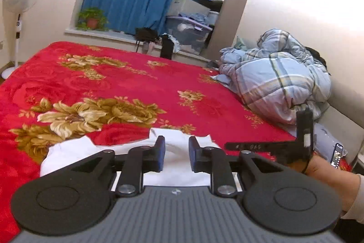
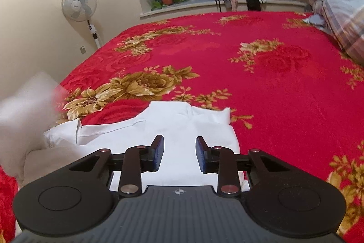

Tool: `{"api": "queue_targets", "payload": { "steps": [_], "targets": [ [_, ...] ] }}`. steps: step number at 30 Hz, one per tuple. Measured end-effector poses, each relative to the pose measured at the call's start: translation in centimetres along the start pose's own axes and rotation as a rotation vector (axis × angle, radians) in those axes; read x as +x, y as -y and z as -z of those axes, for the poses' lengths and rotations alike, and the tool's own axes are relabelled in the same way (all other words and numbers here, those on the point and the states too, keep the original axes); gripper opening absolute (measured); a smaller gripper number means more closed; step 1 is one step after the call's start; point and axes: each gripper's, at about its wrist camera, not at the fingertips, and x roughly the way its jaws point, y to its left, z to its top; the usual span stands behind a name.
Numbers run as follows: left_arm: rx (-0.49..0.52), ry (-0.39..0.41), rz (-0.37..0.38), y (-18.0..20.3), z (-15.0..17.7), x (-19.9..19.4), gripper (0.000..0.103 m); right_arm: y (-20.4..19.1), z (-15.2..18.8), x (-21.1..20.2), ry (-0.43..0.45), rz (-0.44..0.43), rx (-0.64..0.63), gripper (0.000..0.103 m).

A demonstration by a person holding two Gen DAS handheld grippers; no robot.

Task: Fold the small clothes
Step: 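Grasp the other shirt side with the right gripper and fold it over the body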

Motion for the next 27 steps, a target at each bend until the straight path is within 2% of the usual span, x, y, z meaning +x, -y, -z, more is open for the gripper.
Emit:
{"api": "queue_targets", "payload": {
  "steps": [1, 6, 9, 11, 13, 16, 18, 22, 24, 25, 27],
  "targets": [
    [-0.034, -0.006, -0.024, -1.0, 0.0, 0.2, 0.026, 0.3, 0.0, 0.1, -0.005, 0.002, 0.018, 0.032],
    [-0.207, -0.05, -0.297, -7.5, 0.2, 0.8, 0.026, 1.5, 0.1, 0.7, -0.035, -0.018, 0.103, 0.033],
    [-0.295, -0.19, -0.415, -10.8, 0.6, 2.5, 0.026, 1.5, 0.6, 1.4, -0.061, -0.064, 0.146, 0.034],
    [-0.339, -0.243, -0.418, -11.9, 1.2, 2.9, 0.026, 0.9, 1.0, 1.8, -0.068, -0.109, 0.16, 0.034],
    [-0.335, -0.282, -0.43, -12.3, 1.7, 3.4, 0.026, -0.2, 1.3, 2.4, -0.084, -0.168, 0.161, 0.036],
    [-0.291, -0.299, -0.449, -11.9, 2.4, 3.7, 0.026, -2.0, 1.3, 4.1, -0.113, -0.244, 0.147, 0.044],
    [-0.282, -0.3, -0.445, -11.8, 2.5, 4.1, 0.029, -3.0, 1.3, 5.5, -0.143, -0.292, 0.172, 0.044],
    [-0.25, -0.316, -0.432, -11.2, 2.9, 4.5, 0.031, -4.3, 1.8, 7.7, -0.18, -0.3, 0.183, 0.043],
    [-0.232, -0.331, -0.432, -11.3, 3.2, 4.9, 0.031, -4.9, 2.0, 7.9, -0.177, -0.304, 0.139, 0.014],
    [-0.229, -0.334, -0.432, -11.4, 3.4, 5.2, 0.031, -5.3, 1.9, 7.7, -0.16, -0.302, 0.109, 0.004],
    [-0.229, -0.339, -0.433, -11.6, 3.5, 5.4, 0.031, -5.3, 1.2, 5.9, -0.034, -0.305, 0.095, 0.004]
  ]
}}
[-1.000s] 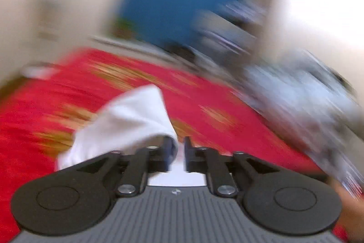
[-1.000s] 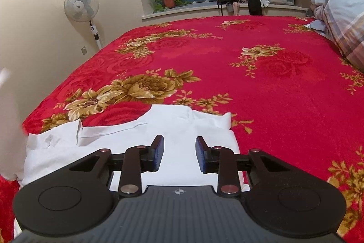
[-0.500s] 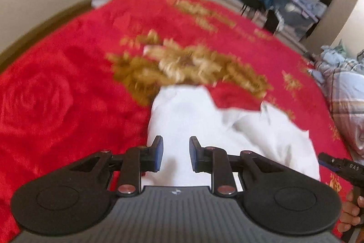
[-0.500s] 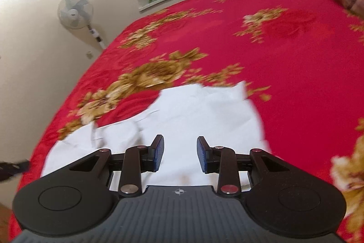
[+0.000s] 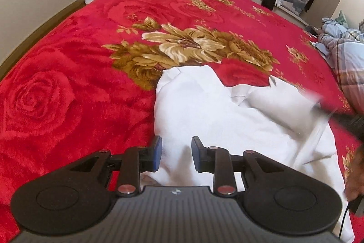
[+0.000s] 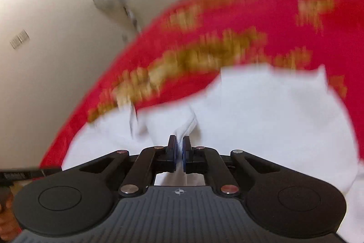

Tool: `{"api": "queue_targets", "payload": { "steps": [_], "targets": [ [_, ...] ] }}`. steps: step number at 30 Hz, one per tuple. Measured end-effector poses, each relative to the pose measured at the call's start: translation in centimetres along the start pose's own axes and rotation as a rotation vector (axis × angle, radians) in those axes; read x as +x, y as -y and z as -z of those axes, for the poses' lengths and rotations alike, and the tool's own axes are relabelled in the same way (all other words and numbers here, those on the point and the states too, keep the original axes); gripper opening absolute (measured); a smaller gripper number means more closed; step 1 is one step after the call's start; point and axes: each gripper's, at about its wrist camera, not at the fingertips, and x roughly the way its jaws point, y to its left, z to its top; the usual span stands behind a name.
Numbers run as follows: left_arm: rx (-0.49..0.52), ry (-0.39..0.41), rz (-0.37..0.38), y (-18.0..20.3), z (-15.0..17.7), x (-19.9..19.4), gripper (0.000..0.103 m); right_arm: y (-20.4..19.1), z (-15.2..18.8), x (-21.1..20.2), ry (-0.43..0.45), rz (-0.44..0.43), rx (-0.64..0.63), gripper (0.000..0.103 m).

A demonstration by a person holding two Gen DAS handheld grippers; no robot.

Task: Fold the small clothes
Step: 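Grasp the other shirt side with the right gripper and fold it over the body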

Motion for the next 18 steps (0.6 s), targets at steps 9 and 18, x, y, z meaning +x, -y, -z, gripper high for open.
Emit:
{"api": "queue_targets", "payload": {
  "steps": [9, 18],
  "targets": [
    [-0.016, -0.039, 0.003, 0.1, -0.3, 1.2, 0.033, 5.4, 1.1, -3.4, 0.098, 0.337, 0.264, 0.011],
    [-0.093, -0.093, 0.056, -0.1, -0.1, 2.2, 0.042, 11.9, 0.6, -3.5, 0.067, 0.279, 0.537, 0.025]
  ]
}}
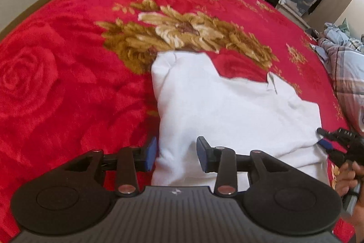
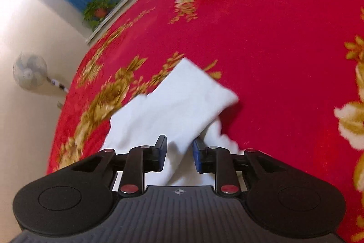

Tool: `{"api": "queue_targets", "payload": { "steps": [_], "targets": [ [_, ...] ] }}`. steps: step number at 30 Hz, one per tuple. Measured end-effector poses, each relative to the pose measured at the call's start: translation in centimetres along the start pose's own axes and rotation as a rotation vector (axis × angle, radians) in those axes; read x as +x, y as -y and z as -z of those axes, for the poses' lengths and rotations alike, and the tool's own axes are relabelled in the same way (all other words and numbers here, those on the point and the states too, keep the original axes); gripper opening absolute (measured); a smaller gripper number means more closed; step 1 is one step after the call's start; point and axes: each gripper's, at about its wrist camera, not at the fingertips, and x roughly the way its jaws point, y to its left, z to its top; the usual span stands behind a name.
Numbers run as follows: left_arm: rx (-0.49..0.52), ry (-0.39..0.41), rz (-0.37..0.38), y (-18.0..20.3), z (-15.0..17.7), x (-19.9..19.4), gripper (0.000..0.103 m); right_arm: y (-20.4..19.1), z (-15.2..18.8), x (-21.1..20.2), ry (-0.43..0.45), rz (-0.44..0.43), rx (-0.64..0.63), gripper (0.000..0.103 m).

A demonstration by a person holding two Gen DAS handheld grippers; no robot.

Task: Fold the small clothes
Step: 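Grasp the other shirt side with the right gripper and fold it over the body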

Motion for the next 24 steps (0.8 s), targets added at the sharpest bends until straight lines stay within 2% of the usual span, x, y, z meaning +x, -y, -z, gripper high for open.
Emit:
{"api": "queue_targets", "payload": {
  "steps": [2, 3, 4, 5, 6, 9, 11, 12, 13, 15, 16, 17, 19, 21, 22, 24],
  "targets": [
    [0.006, -0.008, -0.013, -0.1, 0.3, 0.3, 0.029, 0.8, -0.6, 0.2, -0.001, -0.01, 0.047, 0.022],
    [0.012, -0.006, -0.011, -0.2, 0.4, 0.4, 0.015, 0.7, -0.3, 0.2, 0.0, -0.006, 0.041, 0.022],
    [0.008, 0.001, -0.004, -0.4, 0.5, 0.3, 0.013, 0.4, -0.6, 0.6, 0.001, -0.002, 0.027, 0.018],
    [-0.01, 0.016, 0.0, -0.7, 0.5, -0.1, 0.012, 0.1, -0.6, 0.4, 0.011, -0.006, 0.009, 0.007],
    [-0.037, 0.028, 0.003, -1.1, 0.5, -0.5, 0.011, -0.1, -0.5, 0.1, 0.02, -0.018, -0.004, 0.004],
    [-0.108, 0.054, 0.017, -2.0, 0.6, -2.1, 0.011, -1.9, -0.8, -1.0, 0.041, -0.118, -0.028, 0.004],
    [-0.15, 0.029, 0.006, -2.5, 1.0, -2.5, 0.011, -2.8, -0.7, -2.5, 0.041, -0.24, -0.004, 0.004],
    [-0.169, 0.0, -0.011, -2.8, 1.4, -2.2, 0.011, -2.9, -0.6, -3.0, 0.038, -0.262, 0.001, 0.004],
    [-0.184, -0.035, -0.025, -3.0, 1.7, -1.6, 0.013, -2.8, -0.6, -3.0, 0.027, -0.215, -0.01, 0.004],
    [-0.201, -0.093, -0.042, -3.5, 2.0, -0.5, 0.019, -1.6, -0.5, -1.7, -0.053, -0.022, -0.023, 0.004],
    [-0.187, -0.073, -0.055, -3.3, 1.8, -0.7, 0.02, -0.8, -0.4, -1.3, -0.074, 0.05, -0.019, 0.005],
    [-0.151, -0.027, -0.076, -2.7, 1.5, -1.5, 0.02, 0.2, -0.4, -1.2, -0.07, 0.098, -0.004, 0.0],
    [-0.069, 0.078, -0.092, -1.4, 0.9, -3.4, 0.02, 0.7, -0.8, -1.7, -0.038, 0.105, -0.003, 0.001],
    [0.017, 0.163, -0.069, 0.1, 0.6, -4.8, 0.02, -0.2, -1.2, -3.3, 0.061, 0.159, -0.074, 0.009],
    [0.039, 0.17, -0.034, 0.6, 0.6, -5.0, 0.02, -0.7, -1.5, -4.2, 0.133, 0.197, -0.123, 0.009],
    [0.038, 0.133, 0.026, 0.7, 0.9, -4.2, 0.02, -0.4, -1.8, -5.2, 0.193, 0.18, -0.152, 0.009]
  ]
}}
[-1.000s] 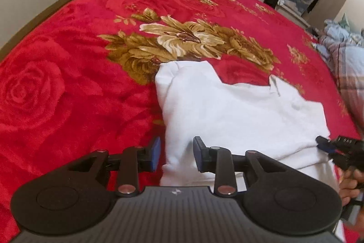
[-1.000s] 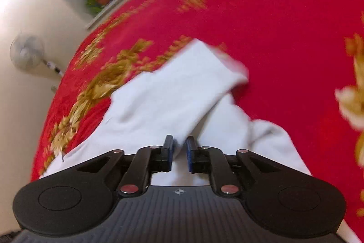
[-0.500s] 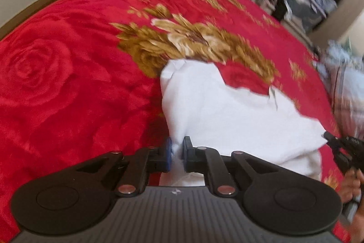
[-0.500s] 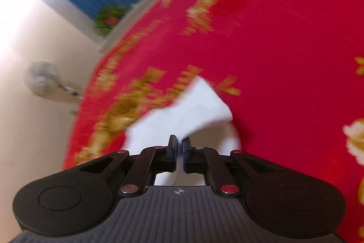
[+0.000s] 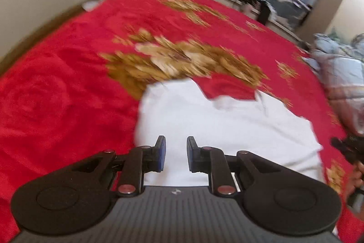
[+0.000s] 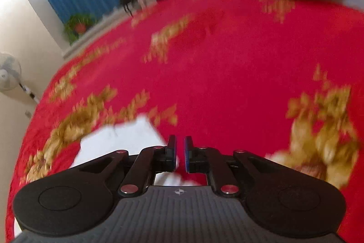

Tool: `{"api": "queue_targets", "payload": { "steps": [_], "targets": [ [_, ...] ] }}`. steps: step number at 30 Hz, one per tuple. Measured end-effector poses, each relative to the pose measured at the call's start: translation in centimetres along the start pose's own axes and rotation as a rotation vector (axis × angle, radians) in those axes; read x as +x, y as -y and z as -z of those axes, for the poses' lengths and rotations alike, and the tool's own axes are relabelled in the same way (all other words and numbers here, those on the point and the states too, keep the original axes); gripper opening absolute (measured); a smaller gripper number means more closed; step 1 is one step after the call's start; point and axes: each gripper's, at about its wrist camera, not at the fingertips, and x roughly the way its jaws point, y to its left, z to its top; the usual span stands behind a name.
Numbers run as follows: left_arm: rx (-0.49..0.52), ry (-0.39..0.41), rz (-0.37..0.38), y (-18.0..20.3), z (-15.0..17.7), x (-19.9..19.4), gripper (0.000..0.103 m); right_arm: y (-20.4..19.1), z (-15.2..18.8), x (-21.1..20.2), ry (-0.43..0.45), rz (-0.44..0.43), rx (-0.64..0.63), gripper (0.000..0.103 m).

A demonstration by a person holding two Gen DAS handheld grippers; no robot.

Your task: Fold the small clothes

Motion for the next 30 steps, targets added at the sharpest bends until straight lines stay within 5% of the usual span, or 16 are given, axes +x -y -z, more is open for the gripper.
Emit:
{"api": "queue_targets", "payload": {
  "steps": [3, 5, 6, 7, 9, 12, 20, 23, 30],
  "targets": [
    [-0.048, -0.15, -0.042, -1.4, 1.2, 3.1, 0.019, 0.4, -0.2, 0.9, -0.083, -0.198, 0.014, 0.012],
    [-0.071, -0.165, -0.079, -2.3, 1.5, 3.7, 0.006, 0.6, 0.5, 3.2, -0.219, -0.28, -0.022, 0.026],
    [-0.074, -0.152, -0.073, -2.4, 1.4, 3.4, 0.006, 0.5, 0.8, 4.2, -0.257, -0.235, -0.051, 0.021],
    [-0.064, -0.124, -0.074, -2.1, 1.1, 2.6, 0.008, 1.2, 1.1, 4.8, -0.275, -0.178, -0.061, 0.001],
    [-0.019, -0.054, -0.097, -1.1, 1.1, 0.8, 0.016, 2.2, 0.7, 4.4, -0.262, -0.167, -0.009, 0.001],
    [0.02, 0.017, -0.088, 0.6, 1.4, -2.3, 0.02, 2.0, -1.0, 0.8, -0.148, -0.111, -0.066, 0.018],
    [0.09, 0.106, -0.096, 4.6, 5.5, -12.4, 0.022, 2.3, -3.6, -12.0, -0.032, -0.257, -0.196, 0.029],
    [0.079, 0.097, -0.08, 4.9, 9.2, -15.2, 0.022, 3.3, -3.1, -16.4, -0.002, -0.297, -0.31, 0.045],
    [-0.044, -0.041, -0.101, 3.3, 19.2, -16.5, 0.03, 8.8, 1.8, -20.5, -0.124, -0.288, -0.442, 0.046]
  ]
}}
